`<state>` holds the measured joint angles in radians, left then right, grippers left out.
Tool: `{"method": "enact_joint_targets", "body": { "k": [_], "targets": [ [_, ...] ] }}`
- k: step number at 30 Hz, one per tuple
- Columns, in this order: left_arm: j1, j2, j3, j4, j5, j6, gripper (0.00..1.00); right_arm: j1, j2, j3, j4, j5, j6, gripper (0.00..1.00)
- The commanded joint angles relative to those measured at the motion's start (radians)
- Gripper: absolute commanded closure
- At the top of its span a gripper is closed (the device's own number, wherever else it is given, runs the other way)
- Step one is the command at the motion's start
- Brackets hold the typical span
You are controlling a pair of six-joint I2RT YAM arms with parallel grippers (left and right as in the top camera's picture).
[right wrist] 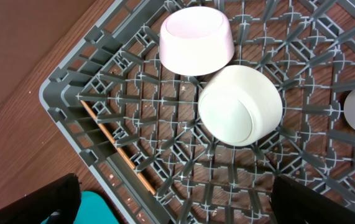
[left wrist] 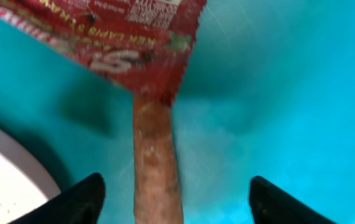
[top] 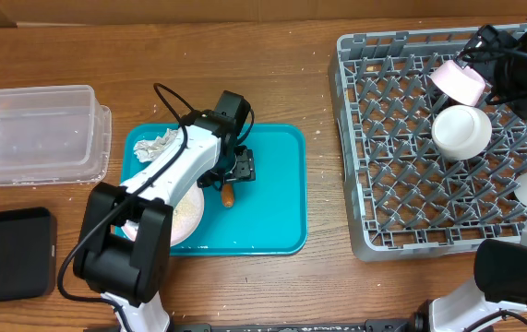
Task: Sort waste into correct bins and load items into the dishwasher
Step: 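Lower the left gripper onto the orange carrot and grasp it, then carry the carrot left and drop it onto the black tray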
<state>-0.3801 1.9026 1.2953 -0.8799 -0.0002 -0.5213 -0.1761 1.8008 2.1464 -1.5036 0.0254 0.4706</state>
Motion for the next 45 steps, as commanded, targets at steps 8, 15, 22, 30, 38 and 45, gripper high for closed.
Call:
{"method": "enact_joint_targets", "body": {
  "k": [8, 15, 22, 30, 38, 45],
  "targets": [
    [-0.047, 0.099, 0.013, 0.008, -0.037, 0.005, 0.37, -0.003, -0.005, 0.002, 0.006, -0.002, 0.002, 0.00],
    [-0.062, 0.098, 0.019, -0.011, -0.042, 0.001, 0.70, -0.003, -0.005, 0.002, 0.006, -0.002, 0.002, 0.00],
    [-0.062, 0.093, 0.090, -0.110, -0.040, 0.000, 0.96, -0.003, -0.005, 0.002, 0.006, -0.002, 0.002, 0.00],
    [-0.048, 0.053, 0.397, -0.377, -0.062, 0.000, 0.96, -0.003, -0.005, 0.002, 0.006, -0.002, 0.002, 0.00],
    [0.087, -0.021, 0.522, -0.502, -0.137, -0.027, 0.96, -0.003, -0.005, 0.002, 0.006, -0.002, 0.002, 0.00],
    [0.219, -0.029, 0.522, -0.525, -0.130, -0.030, 0.96, -0.003, -0.005, 0.002, 0.006, -0.002, 0.002, 0.00]
  ]
}}
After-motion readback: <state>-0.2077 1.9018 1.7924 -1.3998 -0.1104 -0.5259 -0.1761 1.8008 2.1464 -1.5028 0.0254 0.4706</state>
